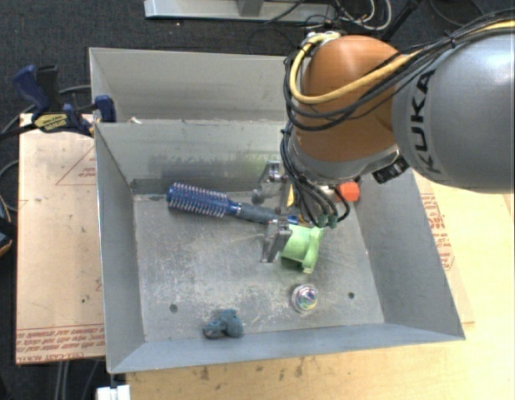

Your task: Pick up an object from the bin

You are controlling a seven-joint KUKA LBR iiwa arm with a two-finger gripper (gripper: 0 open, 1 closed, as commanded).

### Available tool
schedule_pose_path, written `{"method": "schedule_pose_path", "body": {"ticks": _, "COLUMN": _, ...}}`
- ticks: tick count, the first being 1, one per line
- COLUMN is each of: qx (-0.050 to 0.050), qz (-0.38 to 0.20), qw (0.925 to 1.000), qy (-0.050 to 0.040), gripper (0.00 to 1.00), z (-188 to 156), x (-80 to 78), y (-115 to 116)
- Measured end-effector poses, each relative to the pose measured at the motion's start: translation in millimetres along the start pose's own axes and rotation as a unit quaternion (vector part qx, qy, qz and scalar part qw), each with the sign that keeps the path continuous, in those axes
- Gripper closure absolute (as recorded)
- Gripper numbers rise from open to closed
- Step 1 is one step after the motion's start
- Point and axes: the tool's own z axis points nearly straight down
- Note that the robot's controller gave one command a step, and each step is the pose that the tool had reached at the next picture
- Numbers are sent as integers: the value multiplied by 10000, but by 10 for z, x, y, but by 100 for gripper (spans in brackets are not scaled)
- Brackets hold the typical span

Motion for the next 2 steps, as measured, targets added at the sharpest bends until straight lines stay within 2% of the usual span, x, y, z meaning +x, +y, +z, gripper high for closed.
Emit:
{"method": "schedule_pose_path", "body": {"ticks": 1, "qx": 14, "qz": -29, "qw": 10000, "qy": 16, "gripper": 0, "z": 1124, "x": -19, "y": -941}}
{"method": "schedule_pose_path", "body": {"ticks": 2, "qx": -9, "qz": -615, "qw": 9981, "qy": -25, "gripper": 0, "z": 1725, "x": -252, "y": -1387}}
